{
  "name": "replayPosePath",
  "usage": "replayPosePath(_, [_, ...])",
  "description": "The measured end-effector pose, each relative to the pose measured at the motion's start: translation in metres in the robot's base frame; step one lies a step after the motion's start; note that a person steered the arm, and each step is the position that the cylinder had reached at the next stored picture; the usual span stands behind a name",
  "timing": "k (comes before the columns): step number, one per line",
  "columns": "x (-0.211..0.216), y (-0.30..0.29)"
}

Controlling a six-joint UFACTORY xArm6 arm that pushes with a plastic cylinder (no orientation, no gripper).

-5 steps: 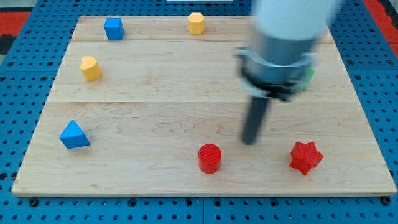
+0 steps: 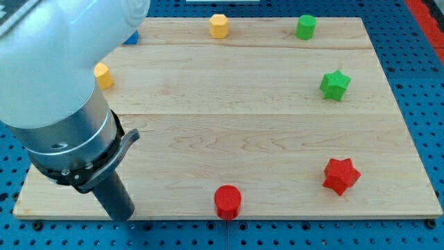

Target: Push red circle beside red star

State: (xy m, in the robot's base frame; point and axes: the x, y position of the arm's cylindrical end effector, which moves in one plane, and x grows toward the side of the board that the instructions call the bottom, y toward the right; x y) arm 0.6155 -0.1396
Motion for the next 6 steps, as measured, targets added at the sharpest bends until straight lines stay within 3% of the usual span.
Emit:
replayPosePath(1, [0.003, 0.028])
replayPosePath(5, [-0.020, 0.272])
replayPosePath(6, [0.003, 0.243])
